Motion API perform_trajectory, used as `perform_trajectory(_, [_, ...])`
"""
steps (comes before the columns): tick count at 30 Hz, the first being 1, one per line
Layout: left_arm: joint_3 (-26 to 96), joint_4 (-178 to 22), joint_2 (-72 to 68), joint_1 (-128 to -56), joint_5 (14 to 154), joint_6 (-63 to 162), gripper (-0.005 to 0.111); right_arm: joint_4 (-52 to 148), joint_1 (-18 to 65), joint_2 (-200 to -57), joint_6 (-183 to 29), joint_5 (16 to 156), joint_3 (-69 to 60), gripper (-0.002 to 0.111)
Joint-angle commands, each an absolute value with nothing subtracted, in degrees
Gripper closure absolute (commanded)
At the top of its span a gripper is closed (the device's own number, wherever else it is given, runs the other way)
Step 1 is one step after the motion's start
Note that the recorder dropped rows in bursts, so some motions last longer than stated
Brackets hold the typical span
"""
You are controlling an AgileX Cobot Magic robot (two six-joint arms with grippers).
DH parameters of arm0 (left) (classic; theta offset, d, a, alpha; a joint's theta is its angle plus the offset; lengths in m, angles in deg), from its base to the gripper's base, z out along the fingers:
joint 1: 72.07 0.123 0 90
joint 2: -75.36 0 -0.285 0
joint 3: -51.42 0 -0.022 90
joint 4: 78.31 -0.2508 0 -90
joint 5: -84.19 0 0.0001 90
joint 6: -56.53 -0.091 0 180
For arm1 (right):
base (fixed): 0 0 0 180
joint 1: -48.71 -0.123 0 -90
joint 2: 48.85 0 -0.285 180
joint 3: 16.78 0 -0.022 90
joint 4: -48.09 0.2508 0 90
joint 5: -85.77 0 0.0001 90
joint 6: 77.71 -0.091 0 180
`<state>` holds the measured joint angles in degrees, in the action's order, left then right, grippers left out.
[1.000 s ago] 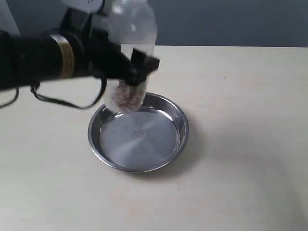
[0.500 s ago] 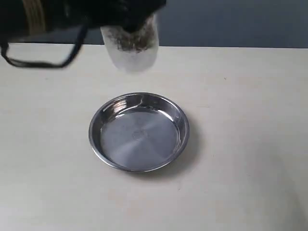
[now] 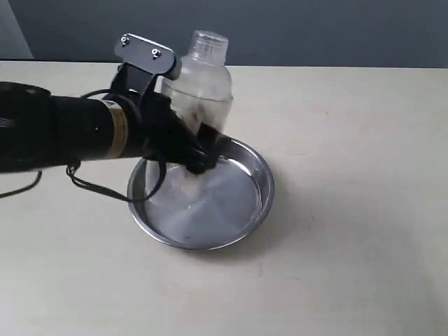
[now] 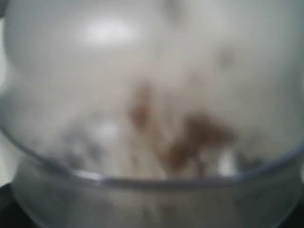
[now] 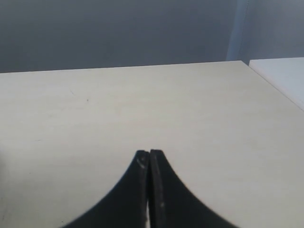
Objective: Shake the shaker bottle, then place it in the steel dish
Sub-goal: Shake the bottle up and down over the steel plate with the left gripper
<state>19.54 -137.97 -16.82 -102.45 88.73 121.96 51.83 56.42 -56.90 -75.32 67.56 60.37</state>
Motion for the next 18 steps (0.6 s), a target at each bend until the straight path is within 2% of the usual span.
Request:
perform_trajectory(1, [26.13, -138.36, -7.58, -102.44, 93.14, 121.93, 0.106, 51.84, 56.62, -56.63, -75.22, 68.27, 60.44, 0.109])
perform_trajectory(5, [18.84, -136.88, -16.98, -102.57, 93.53, 122.01, 0.106, 51.84, 56.62, -56.63, -75.22, 68.27, 60.44, 0.109])
perform_trajectory(11, [25.89, -136.8, -9.56, -102.85, 100.69, 120.56, 0.106, 51.84, 56.62, -56.63, -75.22, 68.27, 60.44, 0.109])
perform_trajectory(16, [20.3, -139.05, -21.34, -104.92, 96.65, 121.24, 0.106, 51.84, 56.62, -56.63, -75.22, 68.27, 60.44, 0.109])
perform_trajectory(18, [23.17, -139.54, -18.73, -104.92, 98.86, 122.38, 0.106, 51.84, 56.62, -56.63, -75.22, 68.27, 60.44, 0.109])
